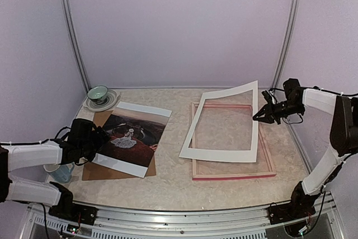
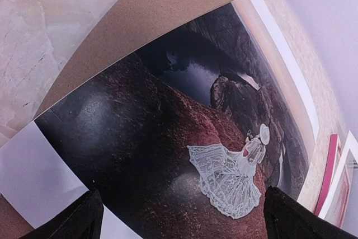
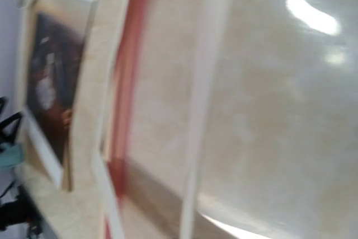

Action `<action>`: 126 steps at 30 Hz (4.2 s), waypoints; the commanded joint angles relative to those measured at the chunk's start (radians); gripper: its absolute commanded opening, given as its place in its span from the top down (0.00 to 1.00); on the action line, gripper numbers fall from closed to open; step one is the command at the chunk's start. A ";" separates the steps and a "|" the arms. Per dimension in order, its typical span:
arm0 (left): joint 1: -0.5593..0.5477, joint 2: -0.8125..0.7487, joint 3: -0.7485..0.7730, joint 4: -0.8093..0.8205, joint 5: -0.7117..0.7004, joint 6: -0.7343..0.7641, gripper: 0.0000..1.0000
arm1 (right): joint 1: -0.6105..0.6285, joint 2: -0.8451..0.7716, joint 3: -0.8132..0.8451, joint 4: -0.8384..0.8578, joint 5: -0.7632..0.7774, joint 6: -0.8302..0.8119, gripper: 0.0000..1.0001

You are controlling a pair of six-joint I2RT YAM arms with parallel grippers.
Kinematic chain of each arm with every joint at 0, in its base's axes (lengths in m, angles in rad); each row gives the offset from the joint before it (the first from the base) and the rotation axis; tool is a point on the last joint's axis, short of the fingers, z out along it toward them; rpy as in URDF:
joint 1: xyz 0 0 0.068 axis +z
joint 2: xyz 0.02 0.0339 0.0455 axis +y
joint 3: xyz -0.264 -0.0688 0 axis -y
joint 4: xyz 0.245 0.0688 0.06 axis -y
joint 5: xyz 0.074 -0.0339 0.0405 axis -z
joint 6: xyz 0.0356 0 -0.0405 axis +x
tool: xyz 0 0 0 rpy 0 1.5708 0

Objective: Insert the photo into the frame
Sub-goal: Place the mat board on the glass panel.

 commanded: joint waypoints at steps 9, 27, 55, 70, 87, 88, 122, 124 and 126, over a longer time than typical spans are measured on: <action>-0.004 -0.003 0.005 0.000 -0.007 0.016 0.01 | -0.018 0.034 0.004 -0.093 0.269 -0.076 0.99; -0.005 0.026 0.004 0.023 0.012 0.014 0.01 | -0.013 0.117 0.059 -0.145 0.534 -0.064 0.90; -0.020 0.016 0.006 -0.002 -0.008 0.018 0.01 | 0.124 0.193 0.206 -0.243 0.766 -0.156 0.89; -0.040 0.017 0.011 -0.006 -0.014 0.014 0.01 | 0.125 0.182 0.232 -0.227 0.767 -0.187 0.89; -0.053 -0.001 0.012 -0.006 -0.008 0.016 0.01 | 0.206 0.142 0.179 -0.194 0.739 -0.238 0.88; -0.054 -0.004 0.012 -0.006 -0.008 0.016 0.01 | 0.206 0.139 0.172 -0.191 0.745 -0.236 0.88; -0.071 -0.020 0.013 -0.032 -0.006 0.019 0.01 | 0.200 0.019 0.114 -0.173 0.790 -0.254 0.86; -0.071 -0.021 0.013 -0.031 -0.005 0.021 0.01 | 0.199 0.013 0.109 -0.170 0.783 -0.257 0.86; -0.073 -0.021 0.013 -0.032 -0.004 0.021 0.01 | 0.199 0.010 0.103 -0.168 0.784 -0.258 0.86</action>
